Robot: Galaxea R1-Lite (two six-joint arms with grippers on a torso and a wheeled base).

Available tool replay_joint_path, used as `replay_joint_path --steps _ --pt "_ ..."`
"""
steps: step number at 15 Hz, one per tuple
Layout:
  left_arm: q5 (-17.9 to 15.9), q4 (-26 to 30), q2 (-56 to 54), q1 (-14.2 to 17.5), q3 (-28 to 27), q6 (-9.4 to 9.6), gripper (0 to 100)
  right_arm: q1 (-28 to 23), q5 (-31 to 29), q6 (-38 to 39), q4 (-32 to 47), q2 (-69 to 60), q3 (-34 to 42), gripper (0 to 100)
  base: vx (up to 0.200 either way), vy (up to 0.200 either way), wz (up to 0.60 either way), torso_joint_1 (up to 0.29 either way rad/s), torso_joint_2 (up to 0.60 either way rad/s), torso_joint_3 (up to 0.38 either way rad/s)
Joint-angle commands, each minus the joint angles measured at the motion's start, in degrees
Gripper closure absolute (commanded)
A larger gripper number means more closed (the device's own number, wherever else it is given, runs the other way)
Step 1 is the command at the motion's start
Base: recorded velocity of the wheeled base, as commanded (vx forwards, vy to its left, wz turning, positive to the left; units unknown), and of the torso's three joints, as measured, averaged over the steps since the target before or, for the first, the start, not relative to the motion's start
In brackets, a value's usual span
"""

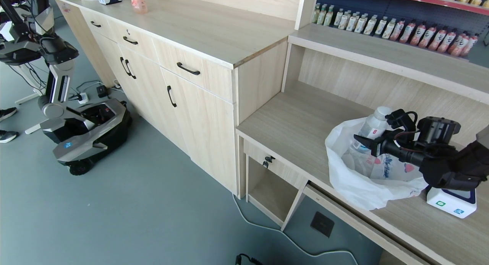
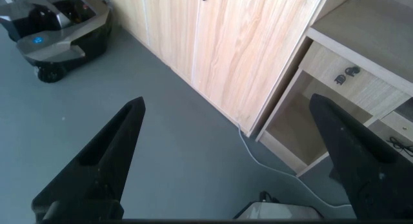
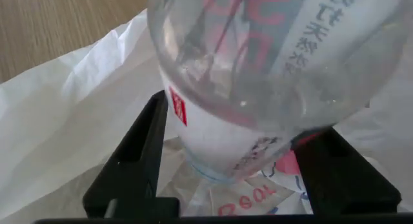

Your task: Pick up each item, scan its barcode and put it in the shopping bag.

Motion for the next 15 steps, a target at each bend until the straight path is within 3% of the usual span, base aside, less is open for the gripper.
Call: replay_joint_path --steps 1,7,11,15 --pt "0.0 0.0 0.0 0.0 0.0 -0.03 0 -0.4 0.1 0.0 -0.1 -0.8 0.8 0 0.000 0.000 0.00 0.000 0.00 0.000" --pt "0.0 0.0 0.0 0.0 0.0 -0.03 0 -1.1 0.0 0.2 4.3 -12.9 7.9 0 0.000 0.000 0.00 0.000 0.00 0.000" --pt "0.1 0.0 0.0 0.0 0.0 -0.03 0 -7.0 0.0 -0.3 9.7 -31.6 23.9 0 0.000 0.000 0.00 0.000 0.00 0.000" --pt "0.0 0.0 0.0 0.0 0.0 -0.03 0 -12.0 -0.1 -3.4 14.4 -45.7 30.2 0 0.000 0.000 0.00 0.000 0.00 0.000"
